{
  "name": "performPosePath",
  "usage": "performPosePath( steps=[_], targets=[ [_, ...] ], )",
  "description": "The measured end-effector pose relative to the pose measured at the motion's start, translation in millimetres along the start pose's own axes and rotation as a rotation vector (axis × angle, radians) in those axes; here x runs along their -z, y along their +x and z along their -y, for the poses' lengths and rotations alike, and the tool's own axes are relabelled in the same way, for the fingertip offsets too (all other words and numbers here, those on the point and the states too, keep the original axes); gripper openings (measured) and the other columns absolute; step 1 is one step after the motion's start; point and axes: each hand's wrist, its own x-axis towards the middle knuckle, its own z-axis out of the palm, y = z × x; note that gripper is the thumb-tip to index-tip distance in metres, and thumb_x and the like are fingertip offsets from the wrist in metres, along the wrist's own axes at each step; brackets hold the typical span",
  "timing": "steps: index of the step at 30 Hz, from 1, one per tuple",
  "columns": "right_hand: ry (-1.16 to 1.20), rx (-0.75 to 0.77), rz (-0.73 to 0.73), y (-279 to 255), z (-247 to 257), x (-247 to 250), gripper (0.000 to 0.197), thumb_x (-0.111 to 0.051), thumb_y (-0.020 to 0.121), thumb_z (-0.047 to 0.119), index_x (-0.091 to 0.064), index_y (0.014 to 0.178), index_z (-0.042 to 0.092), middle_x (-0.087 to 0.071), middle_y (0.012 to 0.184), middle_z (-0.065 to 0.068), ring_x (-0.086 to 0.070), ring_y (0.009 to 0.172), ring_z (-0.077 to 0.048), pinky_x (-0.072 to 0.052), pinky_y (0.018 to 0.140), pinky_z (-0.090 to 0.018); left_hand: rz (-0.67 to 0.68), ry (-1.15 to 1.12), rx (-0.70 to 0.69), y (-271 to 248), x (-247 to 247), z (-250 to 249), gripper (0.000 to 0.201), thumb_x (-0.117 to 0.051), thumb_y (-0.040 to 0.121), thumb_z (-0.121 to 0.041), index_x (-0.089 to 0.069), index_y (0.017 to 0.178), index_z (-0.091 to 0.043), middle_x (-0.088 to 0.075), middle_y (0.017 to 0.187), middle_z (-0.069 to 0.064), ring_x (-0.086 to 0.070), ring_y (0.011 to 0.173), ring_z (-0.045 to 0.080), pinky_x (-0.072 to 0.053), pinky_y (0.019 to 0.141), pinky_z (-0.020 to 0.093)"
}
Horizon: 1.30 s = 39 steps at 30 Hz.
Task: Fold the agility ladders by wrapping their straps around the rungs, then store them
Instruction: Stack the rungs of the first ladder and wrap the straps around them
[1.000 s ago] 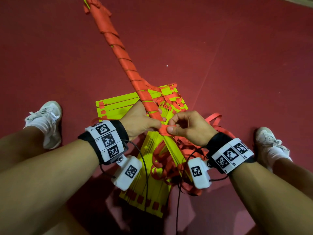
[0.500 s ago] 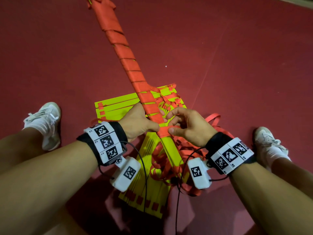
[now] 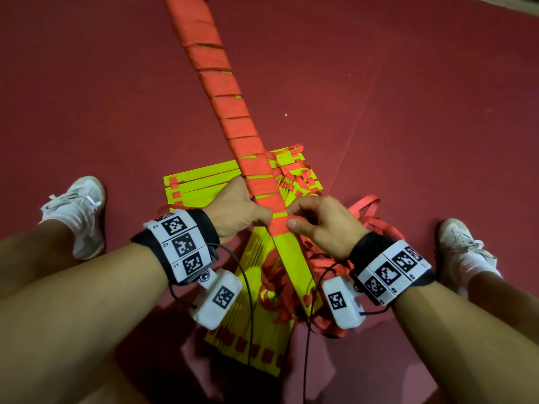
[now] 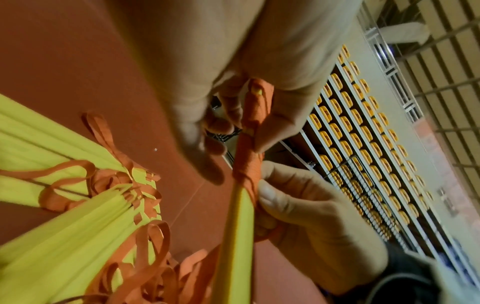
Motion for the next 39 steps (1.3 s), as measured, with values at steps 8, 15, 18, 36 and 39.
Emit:
performPosePath(
  steps=[8, 15, 18, 36, 39],
  targets=[
    [-0.067, -0.026, -0.076, -0.5, -2.2, -4.2, 0.004, -0.067, 0.093, 0.021, -0.066, 0.093, 0.017, -0.057, 0.066, 0.005, -0.049, 0.058, -0.005, -0.035, 0.055, -0.021, -0.137, 0.242, 0.091, 2.3, 1.8, 6.2, 0.050, -0.089, 0.073, -0.022, -0.053, 0.107, -0.013, -0.066, 0.082, 0.002, -0.066, 0.065, 0.016, -0.062, 0.060, 0.038],
    [-0.073, -0.011, -0.097, -0.3, -0.4, -15.2, 0.015, -0.073, 0.088, 0.025, -0.060, 0.081, 0.024, -0.062, 0.069, -0.001, -0.052, 0.062, -0.016, -0.034, 0.060, -0.030, -0.154, 0.162, 0.151, 0.2, -4.6, 11.0, 0.075, -0.089, 0.071, -0.035, -0.038, 0.120, -0.012, -0.068, 0.094, 0.005, -0.072, 0.070, 0.020, -0.064, 0.069, 0.044],
    [0.016, 0.000, -0.065, -1.0, 0.5, -12.3, 0.009, -0.078, 0.084, 0.024, -0.070, 0.084, 0.023, -0.067, 0.072, 0.003, -0.056, 0.062, -0.011, -0.042, 0.059, -0.030, -0.111, 0.139, 0.128, -1.7, -3.4, 9.3, 0.076, -0.091, 0.071, -0.020, -0.036, 0.123, -0.013, -0.060, 0.104, 0.003, -0.074, 0.093, 0.027, -0.063, 0.077, 0.051],
    [0.286, 0.003, 0.091, -3.2, -0.8, 2.7, 0.024, -0.085, 0.076, 0.007, -0.066, 0.080, 0.022, -0.061, 0.071, 0.008, -0.057, 0.063, -0.003, -0.050, 0.065, -0.021, 0.150, -0.068, 0.073, -3.4, -7.9, 10.0, 0.045, -0.069, 0.051, 0.007, -0.048, 0.085, -0.012, -0.049, 0.071, 0.002, -0.049, 0.060, 0.013, -0.044, 0.053, 0.025],
    [0.281, -0.013, 0.095, -1.1, -5.3, 0.9, 0.028, -0.085, 0.077, 0.013, -0.059, 0.084, 0.019, -0.059, 0.072, 0.007, -0.054, 0.062, -0.007, -0.050, 0.063, -0.027, 0.150, -0.051, 0.053, -3.2, -6.7, 10.2, 0.043, -0.070, 0.048, 0.008, -0.052, 0.086, 0.017, -0.055, 0.074, 0.013, -0.051, 0.067, 0.021, -0.043, 0.063, 0.030]
  ],
)
